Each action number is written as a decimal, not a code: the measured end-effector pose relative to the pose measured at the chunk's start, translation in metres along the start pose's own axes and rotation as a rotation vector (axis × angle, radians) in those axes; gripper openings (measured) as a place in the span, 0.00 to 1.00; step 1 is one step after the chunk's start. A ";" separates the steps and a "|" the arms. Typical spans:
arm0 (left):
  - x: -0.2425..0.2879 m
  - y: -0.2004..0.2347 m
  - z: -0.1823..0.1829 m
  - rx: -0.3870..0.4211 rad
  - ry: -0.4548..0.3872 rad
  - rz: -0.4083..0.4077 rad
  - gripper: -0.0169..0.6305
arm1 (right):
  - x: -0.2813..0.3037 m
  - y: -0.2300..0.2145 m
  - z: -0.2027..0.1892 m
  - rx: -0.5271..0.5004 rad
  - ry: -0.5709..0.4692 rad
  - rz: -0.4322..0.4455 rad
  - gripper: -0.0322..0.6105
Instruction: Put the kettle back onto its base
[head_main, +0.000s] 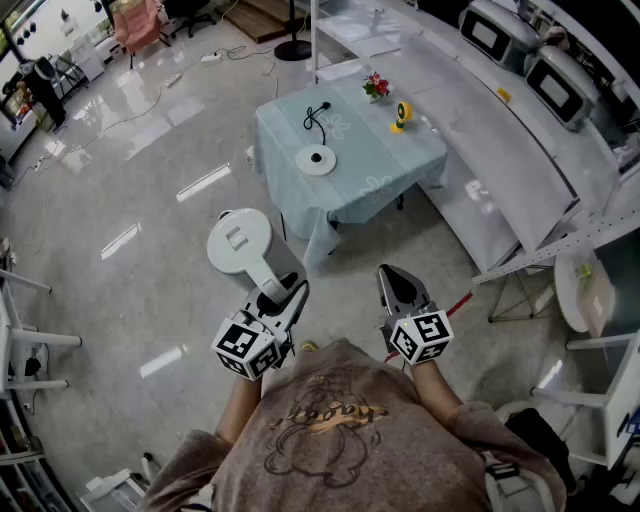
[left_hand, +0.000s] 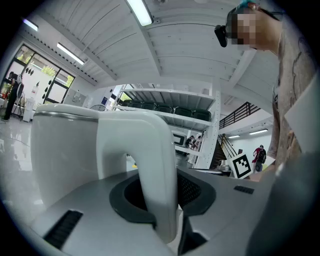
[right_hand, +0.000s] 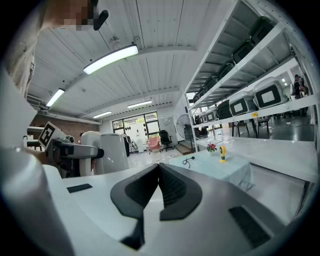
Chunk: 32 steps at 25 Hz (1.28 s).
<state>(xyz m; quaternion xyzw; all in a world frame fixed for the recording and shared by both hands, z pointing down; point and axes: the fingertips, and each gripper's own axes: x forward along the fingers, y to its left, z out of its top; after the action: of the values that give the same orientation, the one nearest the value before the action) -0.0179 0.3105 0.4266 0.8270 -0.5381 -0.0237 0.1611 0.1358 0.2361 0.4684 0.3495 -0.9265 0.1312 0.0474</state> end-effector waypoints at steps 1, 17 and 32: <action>0.000 0.000 0.000 0.000 -0.001 0.000 0.20 | 0.001 0.000 0.002 -0.007 0.001 0.004 0.04; -0.014 0.012 -0.001 0.020 0.021 -0.065 0.20 | 0.006 0.024 -0.007 0.044 0.021 -0.010 0.04; 0.013 0.045 0.001 0.011 0.026 -0.132 0.20 | 0.035 0.015 -0.012 0.047 0.023 -0.056 0.04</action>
<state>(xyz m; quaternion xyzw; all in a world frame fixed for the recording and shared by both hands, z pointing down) -0.0525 0.2816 0.4411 0.8617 -0.4805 -0.0205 0.1617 0.0997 0.2277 0.4833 0.3746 -0.9125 0.1555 0.0537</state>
